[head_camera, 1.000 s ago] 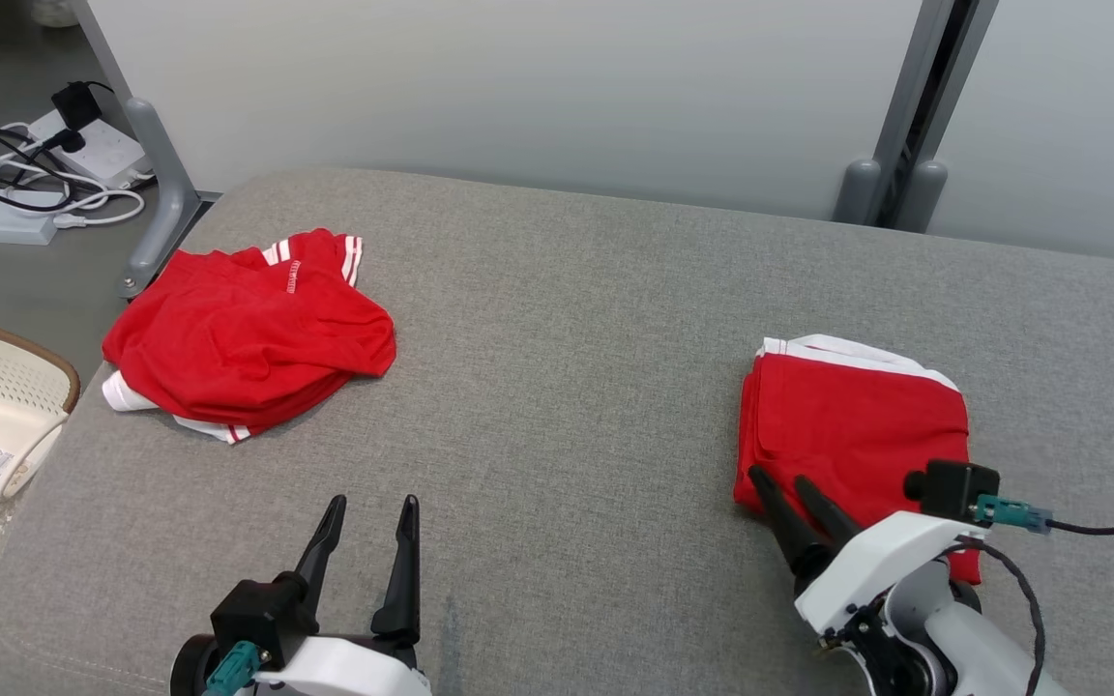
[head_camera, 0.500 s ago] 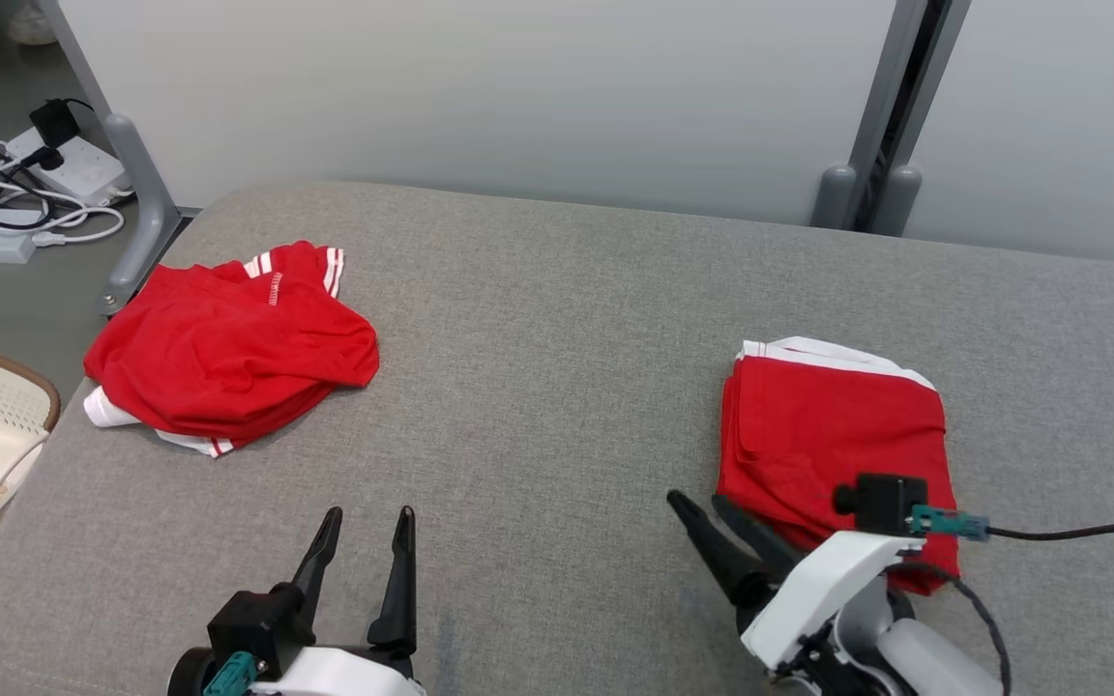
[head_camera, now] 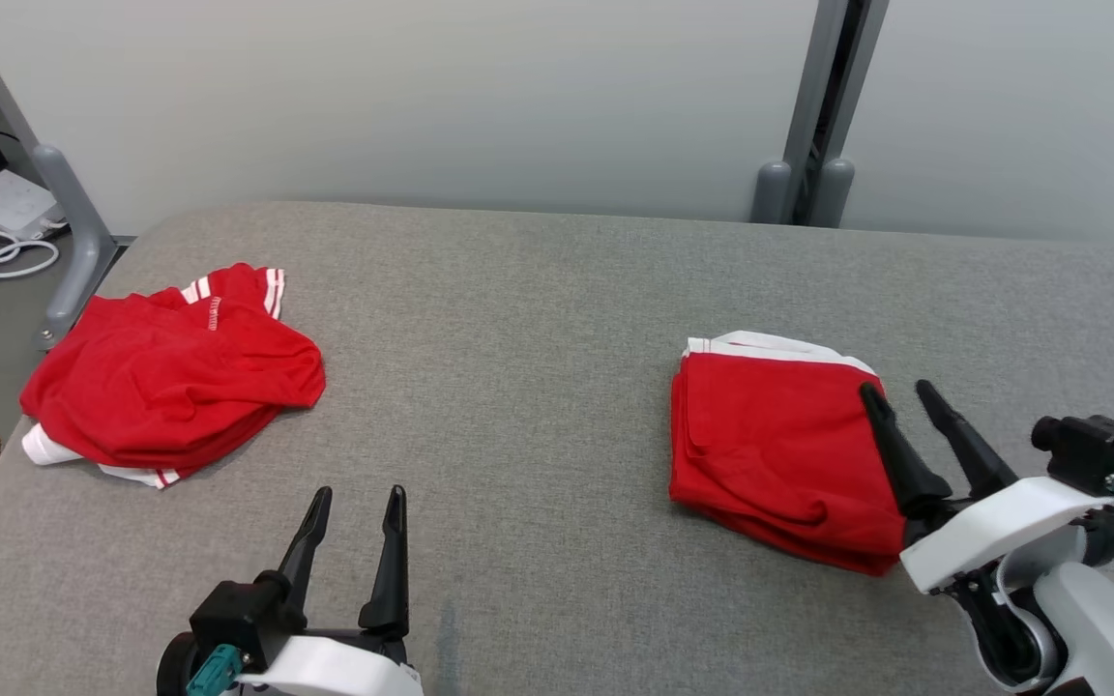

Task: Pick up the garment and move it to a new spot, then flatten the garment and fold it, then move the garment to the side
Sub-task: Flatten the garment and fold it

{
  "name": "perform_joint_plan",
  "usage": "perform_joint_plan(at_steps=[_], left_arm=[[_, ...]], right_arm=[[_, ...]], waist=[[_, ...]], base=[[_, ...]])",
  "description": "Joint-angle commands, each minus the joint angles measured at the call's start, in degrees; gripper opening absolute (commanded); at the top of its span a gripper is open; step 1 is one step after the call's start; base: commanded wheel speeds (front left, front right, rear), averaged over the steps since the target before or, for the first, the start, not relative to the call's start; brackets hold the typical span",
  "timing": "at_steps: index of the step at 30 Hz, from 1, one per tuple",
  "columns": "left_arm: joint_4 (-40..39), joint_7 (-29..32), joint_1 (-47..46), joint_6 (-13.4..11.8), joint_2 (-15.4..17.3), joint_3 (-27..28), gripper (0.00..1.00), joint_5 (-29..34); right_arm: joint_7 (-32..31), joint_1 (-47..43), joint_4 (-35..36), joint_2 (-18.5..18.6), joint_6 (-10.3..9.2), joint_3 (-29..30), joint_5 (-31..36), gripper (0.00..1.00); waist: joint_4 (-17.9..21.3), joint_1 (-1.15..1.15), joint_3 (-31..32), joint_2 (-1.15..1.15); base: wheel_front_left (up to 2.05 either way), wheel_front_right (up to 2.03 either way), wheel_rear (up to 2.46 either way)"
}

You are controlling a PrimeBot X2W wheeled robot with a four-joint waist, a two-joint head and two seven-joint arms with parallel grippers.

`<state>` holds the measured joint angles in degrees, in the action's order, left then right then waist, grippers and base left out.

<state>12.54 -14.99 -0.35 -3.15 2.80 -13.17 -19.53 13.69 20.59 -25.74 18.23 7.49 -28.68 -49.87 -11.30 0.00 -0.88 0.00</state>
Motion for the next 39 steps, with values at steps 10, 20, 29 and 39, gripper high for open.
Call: perform_joint_plan(at_steps=[10, 20, 29, 39], left_arm=[[-2.4, -0.2, -0.6, 0.1, 0.2, 1.3, 1.00, 0.2], [-1.9, -0.2, -0.8, 0.7, 0.2, 0.9, 1.00, 0.7], [-1.5, -0.2, -1.8, 0.9, 0.2, 0.0, 1.00, 0.8], [-0.7, -0.2, -3.4, 0.8, 0.2, -1.9, 1.00, -0.3]], right_arm=[[1.6, -5.9, 2.7, -2.1, -0.01, 16.5, 20.5, 1.00], [1.6, -10.6, 5.4, -7.2, -0.01, 22.5, 31.5, 1.00], [1.6, -7.6, 3.4, -6.4, -0.01, 20.2, 32.8, 0.00], [0.3, -0.3, -7.4, -3.9, -0.01, 8.0, 30.2, 0.00]], waist=[[3.4, 0.00, -1.3, 0.00], [3.8, 0.00, -1.7, 0.00], [2.1, 0.00, -3.5, 0.00], [-2.5, 0.00, -6.0, 0.00]], base=[[0.00, 0.00, 0.00], [0.00, 0.00, 0.00], [0.00, 0.00, 0.00], [0.00, 0.00, 0.00]])
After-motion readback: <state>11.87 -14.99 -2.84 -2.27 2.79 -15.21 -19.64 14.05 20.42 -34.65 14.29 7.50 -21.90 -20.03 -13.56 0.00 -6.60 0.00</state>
